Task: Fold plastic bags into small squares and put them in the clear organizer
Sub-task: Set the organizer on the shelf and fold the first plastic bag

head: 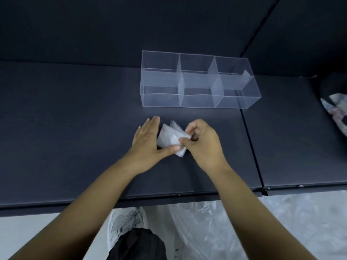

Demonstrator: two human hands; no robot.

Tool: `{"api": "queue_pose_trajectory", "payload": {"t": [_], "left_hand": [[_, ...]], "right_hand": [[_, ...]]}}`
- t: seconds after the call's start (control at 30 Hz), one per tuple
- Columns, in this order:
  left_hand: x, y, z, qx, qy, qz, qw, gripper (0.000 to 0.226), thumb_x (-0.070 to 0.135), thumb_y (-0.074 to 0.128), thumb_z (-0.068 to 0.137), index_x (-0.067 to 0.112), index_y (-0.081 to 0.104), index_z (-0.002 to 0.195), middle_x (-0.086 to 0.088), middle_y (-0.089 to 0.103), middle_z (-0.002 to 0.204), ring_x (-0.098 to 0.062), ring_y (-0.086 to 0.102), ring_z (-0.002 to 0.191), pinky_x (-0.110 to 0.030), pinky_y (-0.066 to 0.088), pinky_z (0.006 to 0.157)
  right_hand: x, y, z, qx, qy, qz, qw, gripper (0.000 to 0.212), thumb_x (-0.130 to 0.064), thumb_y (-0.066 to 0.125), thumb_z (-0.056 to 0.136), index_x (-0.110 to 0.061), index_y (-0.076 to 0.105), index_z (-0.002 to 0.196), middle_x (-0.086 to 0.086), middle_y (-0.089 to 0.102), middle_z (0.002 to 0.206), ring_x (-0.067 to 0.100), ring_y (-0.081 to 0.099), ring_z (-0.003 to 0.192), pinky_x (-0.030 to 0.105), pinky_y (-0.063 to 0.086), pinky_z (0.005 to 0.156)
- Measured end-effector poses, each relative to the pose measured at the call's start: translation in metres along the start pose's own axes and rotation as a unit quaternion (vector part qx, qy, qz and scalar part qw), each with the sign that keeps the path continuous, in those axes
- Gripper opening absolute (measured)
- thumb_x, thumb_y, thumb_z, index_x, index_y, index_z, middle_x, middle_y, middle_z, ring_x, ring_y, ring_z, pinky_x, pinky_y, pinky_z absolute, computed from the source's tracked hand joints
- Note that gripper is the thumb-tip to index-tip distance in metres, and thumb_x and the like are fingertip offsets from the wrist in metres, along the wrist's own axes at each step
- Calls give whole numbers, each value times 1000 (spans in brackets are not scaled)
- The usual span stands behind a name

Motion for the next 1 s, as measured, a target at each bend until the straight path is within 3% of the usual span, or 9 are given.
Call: {"api": "queue_pose_trajectory", "payload": {"t": [0.1, 0.2, 0.3, 0.37, 0.43, 0.57, 0.7, 0.83, 1.0], "left_hand": [[10, -19, -1, -80, 2, -171, 982, 125, 65, 76, 53, 41, 3, 151, 26, 21, 153, 8, 25, 136, -16, 30, 106], [26, -19, -1, -141, 24, -261, 955, 89, 37, 84, 60, 39, 43, 139, 17, 59, 126, 4, 59, 108, -12, 48, 84], [43, -14, 1, -106, 37, -353, 929, 39, 23, 77, 71, 19, 69, 109, 3, 74, 103, -9, 69, 96, -13, 50, 75], [50, -11, 3, -63, 33, -386, 920, 25, 21, 73, 78, 15, 72, 102, 2, 75, 98, -9, 70, 92, -11, 50, 73], [55, -8, 5, -23, 31, -383, 923, 10, 21, 72, 82, 18, 74, 91, 3, 76, 90, -6, 70, 86, -9, 49, 72], [54, -19, 7, 107, 54, -224, 967, 7, 25, 67, 88, 26, 72, 83, 14, 72, 81, 0, 64, 84, -5, 44, 75], [59, -28, 15, 234, 126, 57, 962, 33, 30, 58, 92, 21, 60, 124, 9, 54, 129, -14, 42, 126, -26, 27, 105], [54, -18, 32, 220, 114, 236, 940, 69, 43, 46, 95, 11, 20, 151, -8, 14, 160, -25, 2, 148, -40, -3, 119], [39, -11, 40, 182, 111, 303, 929, 79, 49, 40, 95, 16, -7, 148, -3, -10, 158, -19, -16, 145, -39, -9, 119]], "right_hand": [[-21, -21, -9, -107, -74, -12, 991, 29, -4, 73, 78, -26, 55, 80, -11, 58, 69, 4, 48, 61, 15, 43, 61], [-36, -43, -12, -159, -97, -18, 982, 30, -7, 75, 78, -29, 59, 90, -6, 65, 73, 6, 54, 66, 13, 45, 66], [-30, -60, -10, -171, -39, 0, 985, 32, -15, 77, 79, -22, 62, 106, 2, 69, 80, 12, 59, 74, 22, 49, 78], [-20, -68, -9, -162, 6, 2, 987, 21, -19, 75, 82, -6, 67, 96, 16, 68, 87, 15, 58, 77, 32, 50, 83], [-12, -80, 0, -126, 37, 13, 991, 24, -18, 72, 83, 4, 65, 83, 18, 66, 80, 13, 58, 75, 26, 49, 78], [-6, -132, 60, 32, 80, 62, 994, 7, -18, 73, 83, -14, 70, 79, -11, 67, 64, -1, 56, 55, 10, 43, 54], [13, -166, 124, 113, 126, -34, 985, 34, -21, 75, 82, 2, 67, 106, 5, 63, 98, 15, 58, 90, 25, 42, 77], [20, -160, 159, 84, 156, -312, 933, 15, -26, 64, 81, -17, 57, 70, 9, 51, 94, 22, 46, 91, 31, 34, 74], [20, -154, 172, 138, 160, -456, 864, 43, -36, 62, 82, -16, 60, 120, 9, 41, 134, 32, 31, 129, 44, 28, 100]]}}
Point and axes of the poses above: each hand's wrist, its own z-axis towards the middle knuckle, its own y-axis out of the palm, x = y × z, the point moved 4 cm from there along z, towards the middle knuckle
